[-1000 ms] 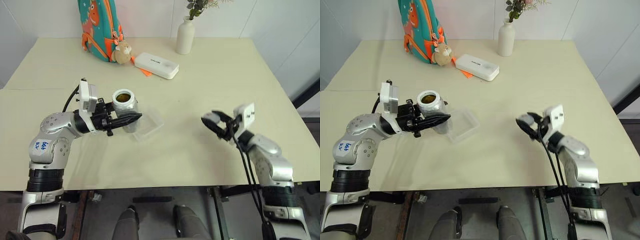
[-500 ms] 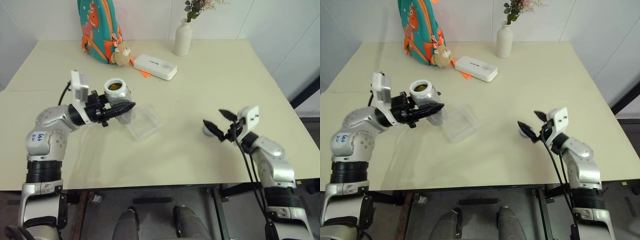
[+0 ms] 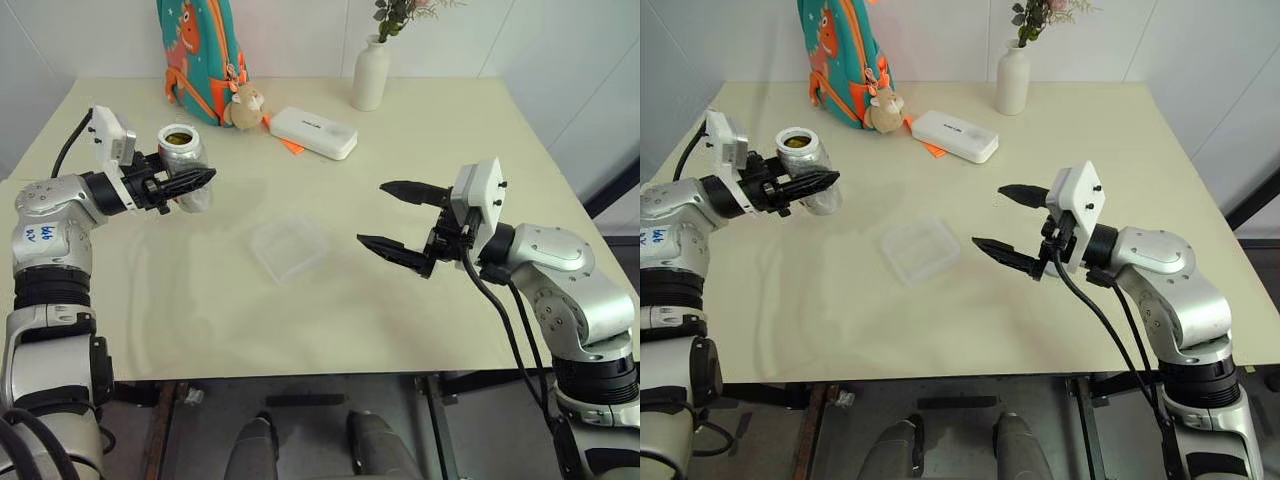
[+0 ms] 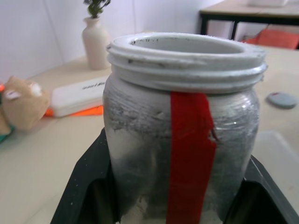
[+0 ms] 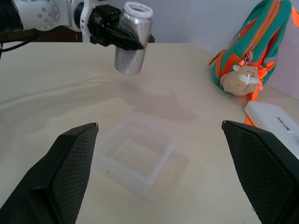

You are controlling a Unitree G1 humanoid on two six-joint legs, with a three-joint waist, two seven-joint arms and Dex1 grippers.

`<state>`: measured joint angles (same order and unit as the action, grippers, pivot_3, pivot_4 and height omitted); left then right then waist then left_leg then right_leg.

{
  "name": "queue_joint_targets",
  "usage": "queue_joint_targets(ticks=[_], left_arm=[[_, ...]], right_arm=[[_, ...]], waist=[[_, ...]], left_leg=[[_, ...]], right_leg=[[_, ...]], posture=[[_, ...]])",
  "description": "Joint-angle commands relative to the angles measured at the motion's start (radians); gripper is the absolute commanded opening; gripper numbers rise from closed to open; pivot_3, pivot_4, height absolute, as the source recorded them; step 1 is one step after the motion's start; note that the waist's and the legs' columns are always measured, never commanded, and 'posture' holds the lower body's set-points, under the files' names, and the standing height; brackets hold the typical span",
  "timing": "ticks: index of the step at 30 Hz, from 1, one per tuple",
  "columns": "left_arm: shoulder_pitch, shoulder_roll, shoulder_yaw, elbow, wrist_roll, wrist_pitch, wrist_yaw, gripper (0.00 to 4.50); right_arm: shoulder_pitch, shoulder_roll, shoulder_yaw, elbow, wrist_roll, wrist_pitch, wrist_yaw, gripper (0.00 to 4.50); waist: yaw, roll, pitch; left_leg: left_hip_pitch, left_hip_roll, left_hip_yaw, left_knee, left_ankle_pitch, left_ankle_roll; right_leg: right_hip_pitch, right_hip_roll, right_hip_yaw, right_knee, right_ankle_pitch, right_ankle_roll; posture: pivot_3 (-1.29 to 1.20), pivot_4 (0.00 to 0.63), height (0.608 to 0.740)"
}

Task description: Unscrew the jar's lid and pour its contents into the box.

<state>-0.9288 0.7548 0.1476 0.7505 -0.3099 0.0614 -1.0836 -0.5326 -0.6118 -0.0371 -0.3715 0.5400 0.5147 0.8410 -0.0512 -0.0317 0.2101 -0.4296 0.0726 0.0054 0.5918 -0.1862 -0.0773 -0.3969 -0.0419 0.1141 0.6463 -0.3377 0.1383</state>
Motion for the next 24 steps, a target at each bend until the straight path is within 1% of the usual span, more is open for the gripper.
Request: queue_joint_targets(ticks=[1, 3, 5, 7, 9, 10, 11, 12, 13, 16, 18, 20, 23, 24], left_arm=[[0.012, -0.023, -0.014, -0.051, 0.053, -0.082, 0.06, 1.97], [0.032, -0.038, -0.036, -0.088, 0.109, -0.162, 0.112, 1.97], [0.033, -0.062, -0.035, -0.117, 0.127, -0.2, 0.158, 1.97], [0.033, -0.071, -0.063, -0.146, 0.189, -0.275, 0.212, 1.97], [0.028, -0.079, -0.099, -0.167, 0.315, -0.334, 0.371, 1.97], [0.033, -0.08, -0.113, -0.177, 0.391, -0.374, 0.477, 1.97], [0.045, -0.074, -0.14, -0.177, 0.493, -0.472, 0.594, 1.97], [0.053, -0.069, -0.159, -0.173, 0.559, -0.544, 0.67, 1.97], [0.058, -0.057, -0.188, -0.178, 0.668, -0.601, 0.799, 1.97], [0.048, -0.023, -0.29, -0.181, 0.957, -0.685, 1.121, 1.97], [0.011, 0.017, -0.406, -0.202, 1.224, -0.667, 1.409, 1.97], [-0.036, 0.047, -0.523, -0.202, 1.439, -0.631, 1.635, 1.97], [-0.103, 0.056, -0.64, -0.158, 1.608, -0.58, 1.825, 1.97], [-0.128, 0.049, -0.67, -0.132, 1.642, -0.564, 1.853, 1.97]], right_arm=[[0.024, -0.007, -0.001, -0.027, -0.001, -0.005, -0.003, 4.45], [0.037, -0.003, -0.007, -0.024, -0.001, -0.003, -0.011, 4.45], [0.049, -0.003, -0.013, -0.019, -0.002, -0.003, -0.015, 4.45], [0.062, -0.005, -0.018, -0.016, -0.003, -0.006, -0.017, 4.45], [0.072, -0.004, -0.022, -0.012, -0.006, -0.01, -0.023, 4.45], [0.075, -0.002, -0.024, -0.012, -0.006, -0.011, -0.028, 4.45], [0.077, 0.001, -0.028, -0.008, -0.007, -0.012, -0.034, 4.45], [0.077, 0.003, -0.029, -0.006, -0.007, -0.013, -0.039, 4.45], [0.078, 0.007, -0.03, -0.003, -0.007, -0.014, -0.043, 4.45], [0.079, 0.013, -0.022, 0.003, -0.013, -0.021, -0.048, 4.45], [0.074, 0.027, -0.019, 0.008, -0.015, -0.026, -0.059, 4.45], [0.07, 0.039, -0.014, 0.013, -0.02, -0.032, -0.069, 4.45], [0.068, 0.053, -0.009, 0.012, -0.023, -0.033, -0.083, 4.45], [0.068, 0.059, -0.009, 0.012, -0.025, -0.034, -0.086, 4.45]], waist=[[0.002, 0.0, 0.0], [0.006, 0.0, 0.0], [0.011, 0.0, 0.0], [0.015, 0.0, 0.0], [0.018, 0.0, 0.0], [0.019, 0.0, 0.0], [0.021, 0.0, 0.0], [0.022, 0.0, 0.0], [0.022, 0.0, 0.0], [0.024, 0.0, 0.0], [0.024, 0.0, 0.0], [0.025, 0.0, 0.0], [0.028, 0.0, 0.0], [0.028, 0.0, 0.0]], left_leg=[[-0.001, 0.0, 0.0, 0.0, 0.0, 0.0], [-0.001, 0.0, 0.0, 0.0, 0.0, 0.0], [-0.001, 0.0, 0.0, 0.001, 0.0, 0.0], [-0.002, 0.0, 0.0, 0.001, 0.0, 0.0], [-0.002, 0.0, 0.001, 0.002, 0.0, 0.0], [-0.002, 0.0, 0.001, 0.002, 0.0, 0.0], [-0.002, 0.0, 0.001, 0.003, 0.0, 0.0], [-0.002, 0.0, 0.001, 0.003, 0.0, 0.0], [-0.002, 0.0, 0.001, 0.004, 0.0, 0.0], [-0.002, 0.0, 0.002, 0.004, 0.0, 0.001], [-0.002, 0.0, 0.002, 0.005, -0.001, 0.001], [-0.002, 0.0, 0.002, 0.005, -0.001, 0.001], [-0.002, -0.001, 0.002, 0.005, -0.001, 0.001], [-0.003, -0.001, 0.002, 0.005, -0.001, 0.001]], right_leg=[[0.0, 0.0, 0.0, 0.0, 0.0, 0.0], [0.0, 0.0, 0.0, -0.001, 0.0, 0.0], [-0.001, 0.0, 0.0, -0.001, 0.0, 0.0], [-0.001, 0.0, 0.0, 0.0, 0.0, 0.0], [-0.001, 0.0, 0.0, 0.0, 0.0, 0.001], [-0.001, 0.0, 0.0, 0.0, 0.0, 0.001], [-0.001, 0.0, 0.001, 0.0, 0.0, 0.001], [-0.001, 0.0, 0.001, 0.0, 0.001, 0.002], [-0.001, 0.0, 0.001, 0.0, 0.001, 0.002], [-0.001, 0.0, 0.002, 0.0, 0.002, 0.003], [-0.001, 0.0, 0.002, 0.0, 0.002, 0.003], [-0.001, 0.0, 0.002, 0.0, 0.002, 0.004], [-0.001, 0.0, 0.003, 0.0, 0.002, 0.004], [-0.001, 0.0, 0.003, 0.0, 0.003, 0.004]], posture=[[0.0, 0.15, 0.74], [0.0, 0.15, 0.74], [0.0, 0.15, 0.74], [0.0, 0.15, 0.74], [0.0, 0.15, 0.74], [0.0, 0.15, 0.74], [0.0, 0.15, 0.74], [0.0, 0.15, 0.74], [0.0, 0.15, 0.74], [0.0, 0.15, 0.74], [0.0, 0.15, 0.74], [0.0, 0.15, 0.74], [0.0, 0.15, 0.74], [0.0, 0.15, 0.74]])
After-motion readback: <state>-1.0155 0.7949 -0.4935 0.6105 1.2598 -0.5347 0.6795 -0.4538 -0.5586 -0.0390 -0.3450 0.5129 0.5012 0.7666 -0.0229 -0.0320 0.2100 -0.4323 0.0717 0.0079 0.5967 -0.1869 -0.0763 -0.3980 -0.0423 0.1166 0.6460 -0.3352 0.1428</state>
